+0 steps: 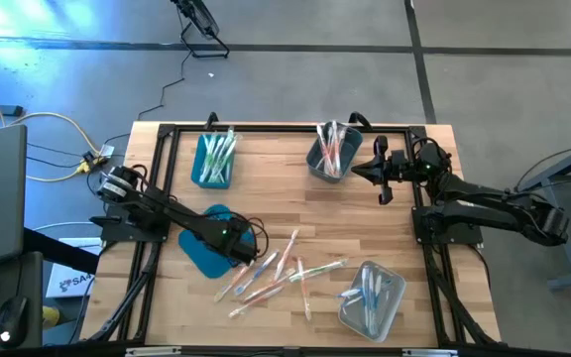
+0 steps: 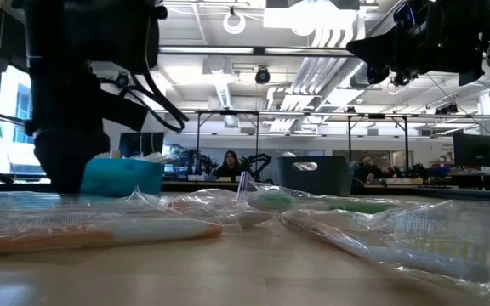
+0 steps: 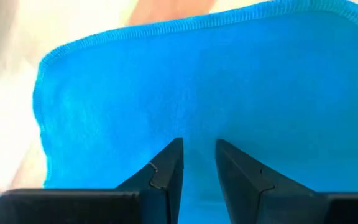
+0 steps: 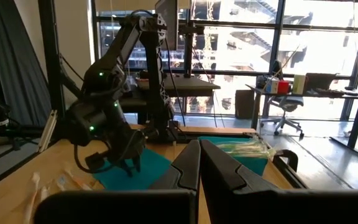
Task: Pick & Place Toothbrushes
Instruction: Adjust the blue tablemat, then put the orange toothbrush into the dark gray bin
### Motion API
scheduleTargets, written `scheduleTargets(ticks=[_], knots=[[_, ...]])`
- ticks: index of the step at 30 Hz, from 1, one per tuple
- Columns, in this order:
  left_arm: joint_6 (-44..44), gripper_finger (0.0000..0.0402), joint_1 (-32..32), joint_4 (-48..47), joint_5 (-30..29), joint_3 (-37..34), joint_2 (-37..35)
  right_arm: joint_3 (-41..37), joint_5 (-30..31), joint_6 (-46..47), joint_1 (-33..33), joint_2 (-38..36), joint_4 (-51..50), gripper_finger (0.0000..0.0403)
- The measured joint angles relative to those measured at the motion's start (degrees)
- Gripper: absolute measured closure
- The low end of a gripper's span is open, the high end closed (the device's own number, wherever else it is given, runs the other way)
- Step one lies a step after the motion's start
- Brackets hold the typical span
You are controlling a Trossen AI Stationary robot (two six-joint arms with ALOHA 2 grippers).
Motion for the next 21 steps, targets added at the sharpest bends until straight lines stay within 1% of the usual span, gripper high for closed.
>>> scheduleTargets(ticks=[3, 6, 12, 14, 17, 19, 21], knots=[[2.27, 0.0310, 1.69, 0.53, -0.09, -0.03, -0.02, 0.00, 0.00, 0.00, -0.01, 0.00, -0.10, 0.0398], [3.18, 0.0310, 2.74, 0.67, 1.35, -0.12, -1.08, 0.00, 0.00, 0.00, 0.00, 0.00, -0.15, 0.0398], [3.18, 0.0310, 3.01, 0.60, 0.60, -0.12, -7.00, 0.00, -0.16, 0.02, 0.00, 0.00, -0.17, 0.0398], [3.16, 0.0310, 3.02, 1.07, 1.28, -0.09, -8.98, 0.00, -0.17, 0.02, -0.01, 0.00, -0.24, 0.0398], [3.18, 0.0310, 2.93, 2.58, 6.16, -0.08, -10.98, 0.00, -0.17, 0.02, -0.02, 0.00, -0.42, 0.0398], [2.60, 0.0310, 2.53, 5.35, 9.84, 0.01, -11.05, 0.00, -0.17, 0.02, 0.00, 0.00, -0.63, 0.0398], [2.46, 0.0310, 1.84, 7.81, 12.24, -0.01, -10.99, 0.00, -0.20, 0.02, 0.00, 0.00, -0.61, 0.0398]])
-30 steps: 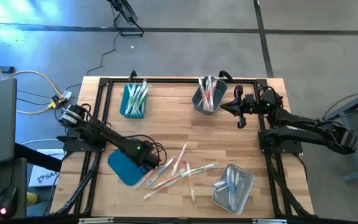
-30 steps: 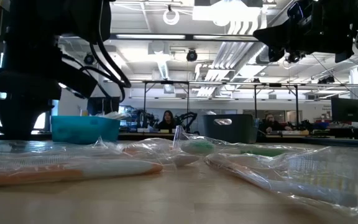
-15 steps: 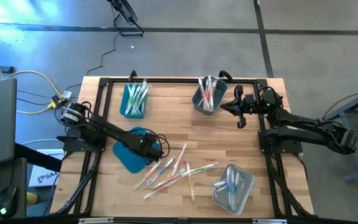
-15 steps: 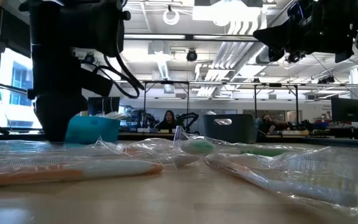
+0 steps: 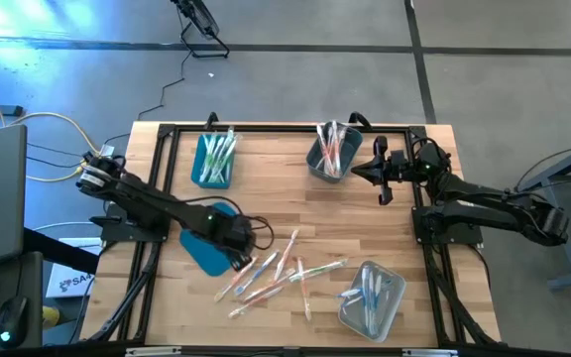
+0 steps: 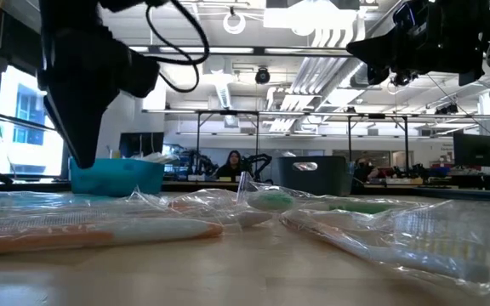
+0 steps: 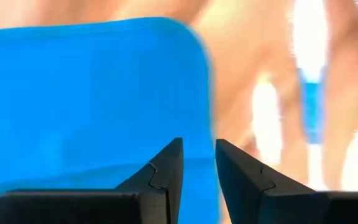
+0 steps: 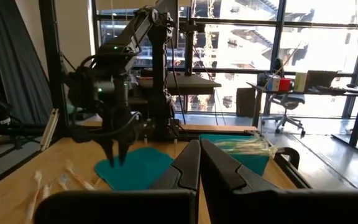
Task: Pick & Place Toothbrushes
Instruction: Put the orange toothbrush into the dark gray bin
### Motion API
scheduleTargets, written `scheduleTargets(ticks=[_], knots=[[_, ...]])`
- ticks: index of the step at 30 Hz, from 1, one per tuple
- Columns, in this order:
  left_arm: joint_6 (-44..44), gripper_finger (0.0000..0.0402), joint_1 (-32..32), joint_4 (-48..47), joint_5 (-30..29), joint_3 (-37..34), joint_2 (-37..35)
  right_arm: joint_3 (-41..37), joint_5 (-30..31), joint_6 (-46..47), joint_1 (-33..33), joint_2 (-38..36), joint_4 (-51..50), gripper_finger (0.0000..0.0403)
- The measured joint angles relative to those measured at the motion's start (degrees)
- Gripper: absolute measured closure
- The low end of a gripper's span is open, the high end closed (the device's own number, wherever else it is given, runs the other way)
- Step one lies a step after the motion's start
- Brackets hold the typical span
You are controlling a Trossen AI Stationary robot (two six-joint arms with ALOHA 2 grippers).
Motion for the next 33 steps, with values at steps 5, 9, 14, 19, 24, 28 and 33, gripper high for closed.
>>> scheduleTargets(ticks=[5, 9, 14, 19, 24, 28, 33], knots=[[-2.56, 0.0310, -2.22, 6.29, 2.30, -0.02, 1.21, 0.00, -0.01, 0.17, -0.01, 0.00, 0.00, 0.0398], [-8.37, 0.0310, -3.41, 9.32, 2.55, 0.06, 1.09, 0.00, -0.02, 0.13, -0.02, -0.02, -0.02, 0.0398], [-13.32, 0.0310, -4.80, 10.05, 2.38, 0.02, 1.75, 0.00, -0.02, 0.07, -0.01, 0.00, -0.26, 0.0398], [-16.00, 0.0310, -6.99, 13.07, 2.37, 0.11, 4.55, 0.00, -0.02, 0.00, 0.00, 0.00, -0.50, 0.0398], [-16.93, 0.0310, -7.58, 12.34, 2.36, 0.04, 7.35, 0.00, 0.02, 0.00, 0.00, -0.01, -0.50, 0.0398], [-17.34, 0.0310, -7.54, 12.18, 2.36, 0.04, 8.68, 0.00, 0.03, 0.00, 0.00, 0.00, -0.50, 0.0398], [-17.36, 0.0310, -7.56, 13.07, 2.37, 0.08, 10.10, 0.00, 0.11, -0.02, -0.01, -0.02, -0.45, 0.0398]])
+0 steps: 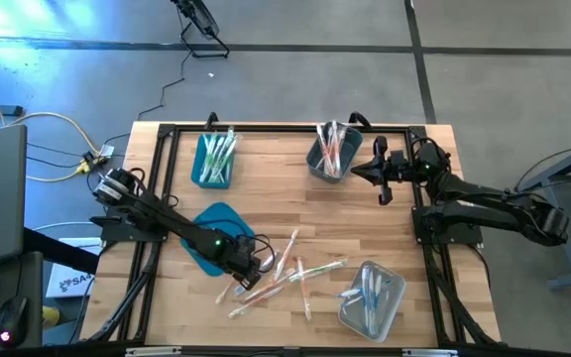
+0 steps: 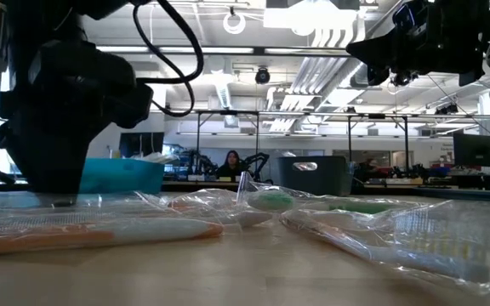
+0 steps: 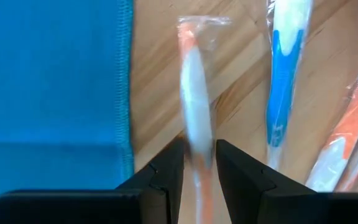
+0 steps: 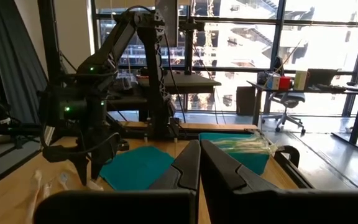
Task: Pick & Place Toothbrushes
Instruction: Put the orange toothbrush into the dark gray bin
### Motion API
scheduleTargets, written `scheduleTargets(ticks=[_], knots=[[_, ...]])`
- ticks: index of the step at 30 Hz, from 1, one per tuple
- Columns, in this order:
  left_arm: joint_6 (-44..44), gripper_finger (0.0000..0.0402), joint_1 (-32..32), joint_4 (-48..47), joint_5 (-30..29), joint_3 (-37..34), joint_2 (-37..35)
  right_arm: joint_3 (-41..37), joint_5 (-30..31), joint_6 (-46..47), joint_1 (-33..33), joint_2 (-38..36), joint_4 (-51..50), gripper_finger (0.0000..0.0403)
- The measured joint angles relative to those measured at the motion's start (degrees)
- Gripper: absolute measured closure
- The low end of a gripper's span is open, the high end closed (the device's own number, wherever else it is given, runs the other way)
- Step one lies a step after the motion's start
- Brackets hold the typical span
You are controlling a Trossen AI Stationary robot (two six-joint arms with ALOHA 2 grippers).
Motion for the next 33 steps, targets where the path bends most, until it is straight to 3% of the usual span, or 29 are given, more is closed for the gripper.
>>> scheduleTargets(ticks=[10, 18, 25, 33], knots=[[0.00, 0.0317, 0.09, 0.52, 1.73, 0.11, 1.61, 0.01, -0.03, 0.00, 0.01, 0.02, -0.02, 0.0398], [0.09, 0.0388, 0.11, 0.45, 1.73, 0.03, 1.40, 0.02, -0.05, 0.00, 0.01, 0.00, 0.00, 0.0398], [1.24, 0.0367, 0.09, 2.96, 1.45, -0.21, -0.86, 0.02, -0.04, 0.00, 0.00, 0.00, -0.01, 0.0398], [8.01, 0.0391, 3.51, 1.18, 1.19, -0.08, -6.26, 0.02, -0.11, 0.00, 0.01, 0.00, -0.26, 0.0398]])
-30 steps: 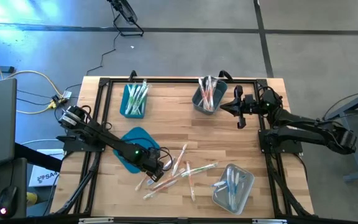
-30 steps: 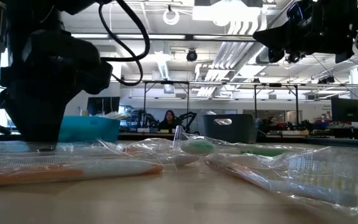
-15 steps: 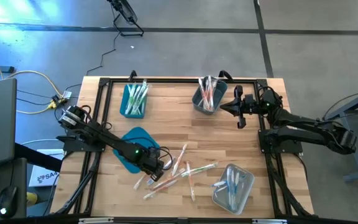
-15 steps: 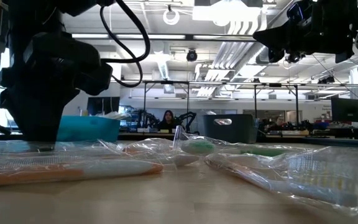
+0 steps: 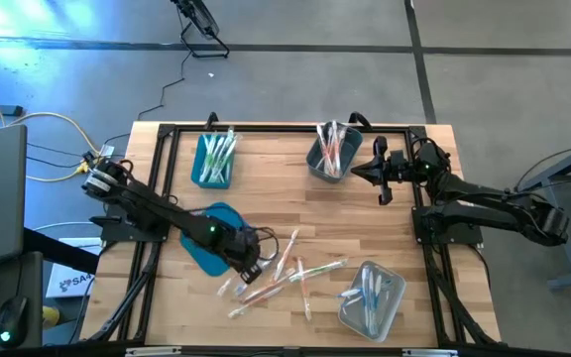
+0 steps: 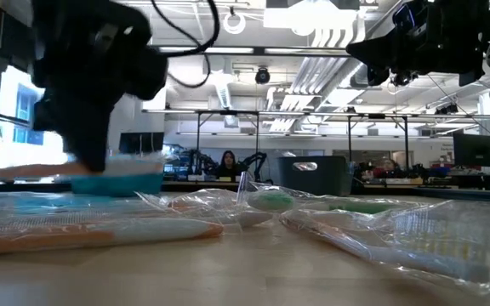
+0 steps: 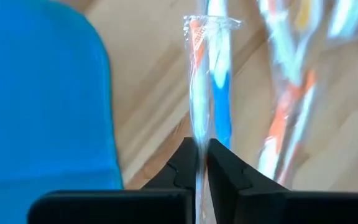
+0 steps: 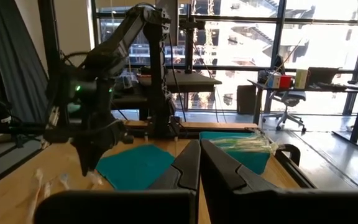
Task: Pick & Place Toothbrushes
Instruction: Put the orange toothbrush into the dark gray bin
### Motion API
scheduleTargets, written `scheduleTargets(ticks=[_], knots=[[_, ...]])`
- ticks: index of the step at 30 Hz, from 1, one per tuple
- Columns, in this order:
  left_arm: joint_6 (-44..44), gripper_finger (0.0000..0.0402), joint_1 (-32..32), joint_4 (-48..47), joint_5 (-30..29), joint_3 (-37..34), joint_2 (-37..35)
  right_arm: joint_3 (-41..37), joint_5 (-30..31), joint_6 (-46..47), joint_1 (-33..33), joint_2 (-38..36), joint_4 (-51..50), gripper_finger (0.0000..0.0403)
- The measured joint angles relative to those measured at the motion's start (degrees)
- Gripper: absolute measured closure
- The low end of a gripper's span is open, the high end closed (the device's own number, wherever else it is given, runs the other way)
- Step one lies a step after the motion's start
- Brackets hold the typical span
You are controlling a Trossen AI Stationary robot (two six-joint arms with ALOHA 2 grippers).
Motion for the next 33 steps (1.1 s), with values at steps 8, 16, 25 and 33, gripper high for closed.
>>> scheduleTargets(ticks=[8, 16, 25, 33], knots=[[11.68, 0.0380, 7.58, -1.33, -0.09, 0.04, -5.68, -0.01, 0.00, 0.00, -0.01, 0.00, -0.63, 0.0398], [22.29, 0.0379, 15.93, -1.65, 0.30, 0.01, -12.56, 0.00, 0.02, -0.49, -0.02, 0.00, -1.02, 0.0398], [37.40, 0.0378, 27.21, 1.93, 0.38, 0.06, -19.50, 0.00, 0.20, -1.75, -0.02, 0.00, -1.06, 0.0398], [54.79, 0.0378, 38.80, 13.62, 3.90, 0.06, -21.52, 0.00, 0.20, -1.75, -0.02, 0.00, -1.13, 0.0398]])
